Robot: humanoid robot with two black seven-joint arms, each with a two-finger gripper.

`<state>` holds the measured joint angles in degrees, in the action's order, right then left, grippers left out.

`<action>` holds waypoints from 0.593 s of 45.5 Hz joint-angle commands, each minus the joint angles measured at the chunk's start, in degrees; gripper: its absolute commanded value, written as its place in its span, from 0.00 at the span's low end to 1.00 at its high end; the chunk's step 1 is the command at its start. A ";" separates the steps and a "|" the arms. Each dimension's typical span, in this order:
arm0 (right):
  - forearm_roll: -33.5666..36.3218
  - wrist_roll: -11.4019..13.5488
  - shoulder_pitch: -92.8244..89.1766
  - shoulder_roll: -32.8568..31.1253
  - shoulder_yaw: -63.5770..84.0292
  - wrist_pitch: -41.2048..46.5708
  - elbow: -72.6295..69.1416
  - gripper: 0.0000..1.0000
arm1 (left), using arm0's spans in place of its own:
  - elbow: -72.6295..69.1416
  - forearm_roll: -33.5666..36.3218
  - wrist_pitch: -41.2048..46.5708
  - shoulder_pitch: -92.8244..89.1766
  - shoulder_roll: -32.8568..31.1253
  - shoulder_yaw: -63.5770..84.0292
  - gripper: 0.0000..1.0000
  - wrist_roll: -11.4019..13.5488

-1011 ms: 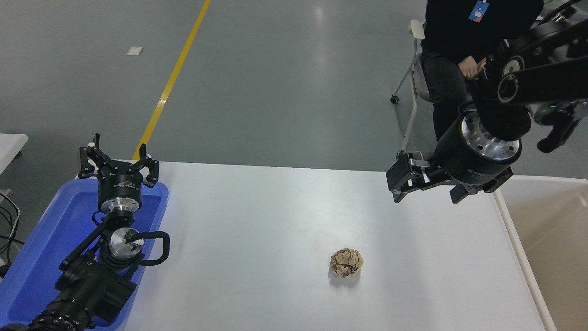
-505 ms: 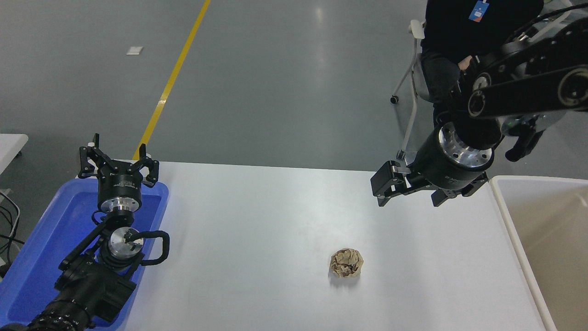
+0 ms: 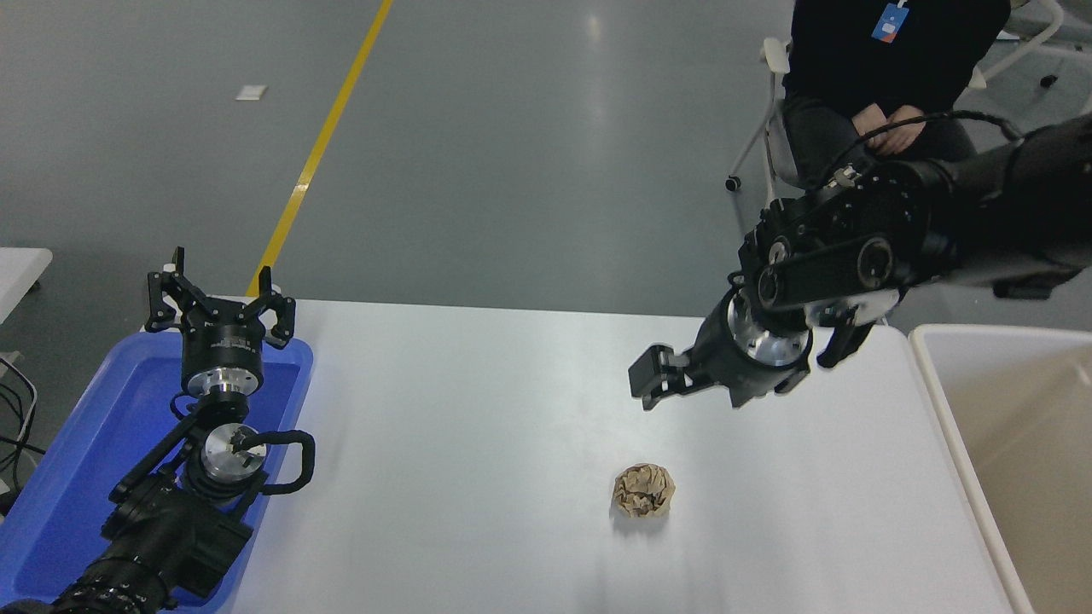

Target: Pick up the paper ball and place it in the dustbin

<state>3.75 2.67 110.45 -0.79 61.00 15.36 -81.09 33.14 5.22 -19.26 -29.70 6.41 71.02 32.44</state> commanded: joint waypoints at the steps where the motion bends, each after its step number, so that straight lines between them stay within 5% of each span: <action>1: -0.84 -0.12 -10.25 0.79 -1.94 -5.16 5.85 1.00 | 0.00 0.06 0.01 0.00 0.00 0.00 0.99 0.00; 27: -1.20 -0.12 -23.44 0.79 -6.42 -13.16 12.97 1.00 | 0.00 0.06 0.01 0.00 0.00 0.00 0.99 0.00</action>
<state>2.65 2.60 92.23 -0.04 55.77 4.86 -70.92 33.13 5.25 -19.25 -29.70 6.42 71.02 32.43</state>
